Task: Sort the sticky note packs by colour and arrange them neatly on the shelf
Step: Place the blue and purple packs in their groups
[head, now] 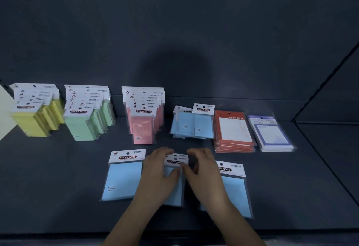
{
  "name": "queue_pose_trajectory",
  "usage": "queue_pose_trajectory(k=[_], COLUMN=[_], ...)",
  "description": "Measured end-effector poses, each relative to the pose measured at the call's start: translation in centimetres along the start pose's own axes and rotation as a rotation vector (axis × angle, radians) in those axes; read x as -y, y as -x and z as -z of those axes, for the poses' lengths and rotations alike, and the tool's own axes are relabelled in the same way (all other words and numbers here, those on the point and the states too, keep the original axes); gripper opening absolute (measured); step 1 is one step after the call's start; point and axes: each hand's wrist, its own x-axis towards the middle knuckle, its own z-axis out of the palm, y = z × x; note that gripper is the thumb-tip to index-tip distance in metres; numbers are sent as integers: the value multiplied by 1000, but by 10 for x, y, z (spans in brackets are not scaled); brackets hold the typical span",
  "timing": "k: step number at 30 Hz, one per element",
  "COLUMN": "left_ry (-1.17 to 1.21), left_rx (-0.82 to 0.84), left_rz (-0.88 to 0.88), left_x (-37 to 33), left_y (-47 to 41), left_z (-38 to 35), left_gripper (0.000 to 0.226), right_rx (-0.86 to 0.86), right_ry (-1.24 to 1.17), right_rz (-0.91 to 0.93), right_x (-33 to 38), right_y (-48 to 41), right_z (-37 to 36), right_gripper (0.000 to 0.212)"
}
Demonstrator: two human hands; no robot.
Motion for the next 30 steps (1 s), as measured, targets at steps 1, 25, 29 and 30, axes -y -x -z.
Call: queue_pose_trajectory(k=[1, 25, 29, 30], left_ry=[13, 607, 727, 742], left_rx=[3, 39, 53, 86], left_rz=[-20, 403, 387, 376], left_x=[-8, -54, -45, -43], left_y=[-7, -103, -80, -72], left_z=[-1, -33, -2, 5], left_gripper=[41, 37, 44, 43], right_rx=[-31, -8, -101, -97], right_ry=[-28, -342, -374, -442], right_rz=[-5, -204, -122, -111], right_x=[0, 1, -1, 1], right_y=[-7, -48, -43, -40], right_z=[4, 33, 36, 36], right_gripper=[37, 48, 28, 26])
